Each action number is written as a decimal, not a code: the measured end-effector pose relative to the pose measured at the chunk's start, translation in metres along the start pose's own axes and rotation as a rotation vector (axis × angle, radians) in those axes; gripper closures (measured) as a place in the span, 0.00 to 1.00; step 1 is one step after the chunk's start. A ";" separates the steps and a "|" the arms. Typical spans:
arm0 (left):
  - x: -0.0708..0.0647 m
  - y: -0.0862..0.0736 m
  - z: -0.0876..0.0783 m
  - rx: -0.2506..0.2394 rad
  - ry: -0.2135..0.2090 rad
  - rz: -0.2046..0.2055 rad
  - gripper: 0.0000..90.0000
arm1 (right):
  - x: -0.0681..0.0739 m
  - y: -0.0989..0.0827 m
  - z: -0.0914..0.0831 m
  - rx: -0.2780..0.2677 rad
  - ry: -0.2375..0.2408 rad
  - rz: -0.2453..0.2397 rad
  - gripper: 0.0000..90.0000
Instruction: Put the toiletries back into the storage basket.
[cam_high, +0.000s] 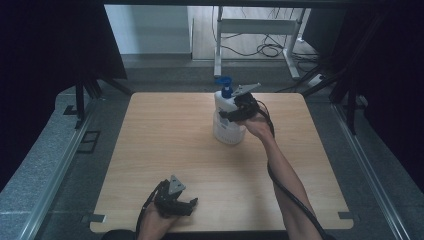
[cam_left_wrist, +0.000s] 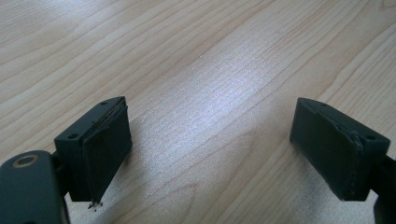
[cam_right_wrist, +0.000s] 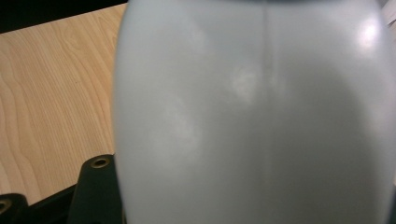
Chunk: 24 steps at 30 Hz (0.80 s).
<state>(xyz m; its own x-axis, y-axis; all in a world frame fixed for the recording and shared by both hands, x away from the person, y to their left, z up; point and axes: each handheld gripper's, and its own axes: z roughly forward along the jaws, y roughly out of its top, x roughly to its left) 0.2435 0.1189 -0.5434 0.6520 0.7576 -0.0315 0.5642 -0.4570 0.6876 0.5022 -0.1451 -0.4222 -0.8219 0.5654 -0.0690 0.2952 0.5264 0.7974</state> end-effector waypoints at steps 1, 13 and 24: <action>0.000 0.000 0.000 0.000 0.000 0.001 0.13 | 0.000 0.000 0.000 0.002 0.000 0.004 0.41; 0.000 0.000 0.000 0.000 0.000 0.000 0.13 | -0.008 -0.010 -0.001 -0.003 0.015 0.044 0.40; 0.000 0.000 0.000 0.001 0.000 0.001 0.13 | -0.006 -0.002 -0.011 -0.039 0.009 0.045 0.26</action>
<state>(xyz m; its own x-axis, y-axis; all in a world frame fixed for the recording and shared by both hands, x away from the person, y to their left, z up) 0.2435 0.1188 -0.5434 0.6521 0.7575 -0.0307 0.5641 -0.4578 0.6872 0.5016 -0.1563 -0.4166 -0.8126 0.5822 -0.0272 0.3132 0.4755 0.8221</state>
